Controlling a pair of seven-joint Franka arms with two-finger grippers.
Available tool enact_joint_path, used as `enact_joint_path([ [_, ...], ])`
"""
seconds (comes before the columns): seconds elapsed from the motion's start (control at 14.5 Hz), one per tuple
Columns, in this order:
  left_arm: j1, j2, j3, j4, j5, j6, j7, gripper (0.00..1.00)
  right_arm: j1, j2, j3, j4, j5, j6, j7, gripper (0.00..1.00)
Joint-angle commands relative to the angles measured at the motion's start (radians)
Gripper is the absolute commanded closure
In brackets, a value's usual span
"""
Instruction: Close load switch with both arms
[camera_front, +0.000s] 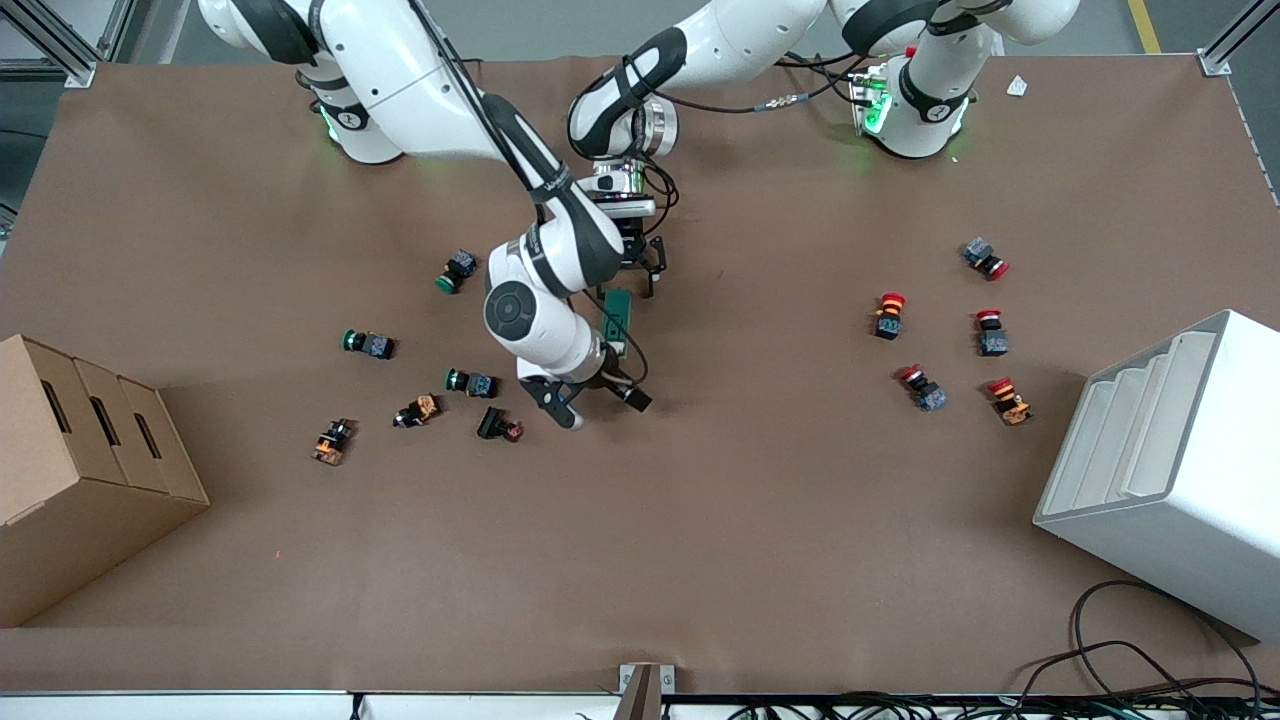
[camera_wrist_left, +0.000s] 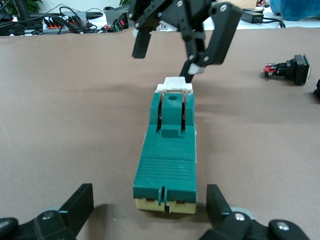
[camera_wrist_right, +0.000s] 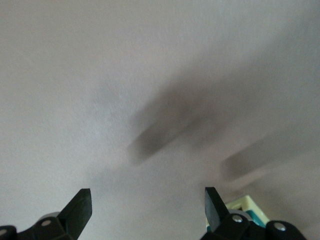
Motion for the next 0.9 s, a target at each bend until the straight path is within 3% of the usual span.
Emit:
enact_joint_path([
  [0.0,0.007,-0.022,-0.013,0.001,-0.028,0.002,0.025,0.01,-0.081,-0.014,0.010,0.016,-0.036,-0.090,-0.095,0.00],
  [0.14,0.009,-0.036,-0.019,0.003,-0.050,0.005,0.057,0.01,-0.141,-0.052,0.006,0.016,-0.053,-0.179,-0.208,0.00],
  [0.28,0.010,-0.068,-0.022,0.017,-0.122,0.009,0.131,0.01,-0.179,-0.092,-0.038,0.014,-0.119,-0.277,-0.320,0.00],
  [0.55,0.011,-0.111,-0.028,0.113,-0.303,0.009,0.272,0.01,-0.184,-0.179,-0.161,0.013,-0.239,-0.438,-0.526,0.00],
  [0.83,0.070,-0.200,-0.028,0.204,-0.539,0.009,0.482,0.00,-0.183,-0.281,-0.307,0.004,-0.292,-0.610,-0.800,0.00],
])
